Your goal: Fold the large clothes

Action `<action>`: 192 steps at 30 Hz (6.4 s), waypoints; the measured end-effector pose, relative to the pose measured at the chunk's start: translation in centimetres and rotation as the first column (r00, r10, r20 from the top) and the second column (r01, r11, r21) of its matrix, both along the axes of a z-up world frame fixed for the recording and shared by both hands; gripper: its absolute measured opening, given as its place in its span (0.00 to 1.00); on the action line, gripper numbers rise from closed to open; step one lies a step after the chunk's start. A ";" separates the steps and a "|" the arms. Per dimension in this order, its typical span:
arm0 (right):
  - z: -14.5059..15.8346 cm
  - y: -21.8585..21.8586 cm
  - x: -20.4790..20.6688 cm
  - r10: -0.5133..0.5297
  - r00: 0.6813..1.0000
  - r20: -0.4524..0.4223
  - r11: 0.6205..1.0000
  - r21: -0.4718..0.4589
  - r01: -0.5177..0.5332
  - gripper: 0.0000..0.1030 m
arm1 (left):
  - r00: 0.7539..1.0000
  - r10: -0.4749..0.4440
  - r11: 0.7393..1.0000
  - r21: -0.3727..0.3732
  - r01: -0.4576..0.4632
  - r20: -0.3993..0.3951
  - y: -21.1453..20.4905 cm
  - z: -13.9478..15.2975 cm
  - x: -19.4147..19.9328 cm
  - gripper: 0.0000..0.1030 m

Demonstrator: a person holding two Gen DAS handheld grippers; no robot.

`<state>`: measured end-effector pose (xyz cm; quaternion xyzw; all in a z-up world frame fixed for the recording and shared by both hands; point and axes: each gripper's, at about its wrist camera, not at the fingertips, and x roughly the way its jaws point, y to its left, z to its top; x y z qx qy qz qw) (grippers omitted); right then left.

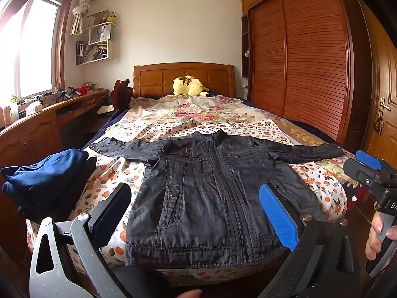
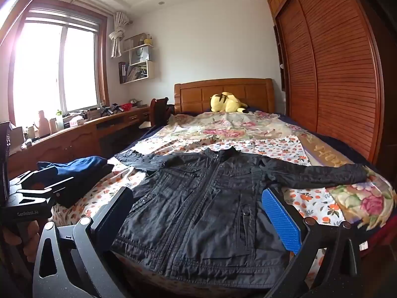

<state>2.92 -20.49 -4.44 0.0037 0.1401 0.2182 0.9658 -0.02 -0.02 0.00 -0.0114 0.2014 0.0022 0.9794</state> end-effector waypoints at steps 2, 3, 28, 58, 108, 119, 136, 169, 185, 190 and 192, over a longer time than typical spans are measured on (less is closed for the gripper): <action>-0.1 0.1 0.0 0.001 1.000 0.000 1.000 -0.002 -0.001 1.00 | 1.000 0.000 1.000 -0.003 0.000 -0.001 0.0 0.0 0.0 1.00; -0.1 0.2 0.1 0.002 1.000 0.000 1.000 -0.002 -0.002 1.00 | 1.000 0.000 1.000 -0.001 0.000 -0.004 0.0 0.0 0.0 1.00; -0.2 0.0 0.1 -0.003 1.000 -0.011 1.000 0.011 0.003 1.00 | 1.000 -0.001 1.000 0.007 0.001 0.000 0.1 0.7 -0.2 1.00; -0.4 -0.1 0.1 -0.006 1.000 -0.021 1.000 0.012 0.007 1.00 | 1.000 0.000 1.000 0.016 0.000 0.007 0.0 1.8 -1.3 1.00; -1.7 1.1 2.8 0.024 0.995 -0.092 1.000 -0.015 -0.025 1.00 | 0.996 0.034 0.999 0.007 -0.034 -0.078 1.9 -2.5 2.6 1.00; -3.0 2.7 6.1 0.078 0.989 -0.125 0.996 -0.036 -0.083 1.00 | 0.989 0.076 0.997 0.017 -0.075 -0.129 4.1 -5.4 5.1 1.00; -4.2 6.1 13.5 0.157 0.977 -0.141 0.986 -0.041 -0.164 1.00 | 0.971 0.097 0.995 0.038 -0.091 -0.219 7.1 -9.3 9.7 1.00; -7.0 12.2 24.9 0.273 0.925 -0.263 0.923 -0.199 -0.329 1.00 | 0.918 0.157 0.974 -0.096 -0.205 -0.365 21.3 -12.6 27.0 0.78; -7.7 12.5 25.8 0.236 0.920 -0.312 0.934 -0.187 -0.303 1.00 | 0.888 0.225 0.944 -0.137 -0.301 -0.401 28.5 -14.3 41.4 0.55; -8.0 12.4 26.1 0.241 0.916 -0.321 0.935 -0.176 -0.307 1.00 | 0.860 0.246 0.900 -0.224 -0.373 -0.447 31.1 -16.2 44.6 0.54; -8.0 12.3 26.2 0.242 0.914 -0.326 0.936 -0.169 -0.308 1.00 | 0.850 0.235 0.881 -0.267 -0.392 -0.472 31.8 -17.0 45.3 0.53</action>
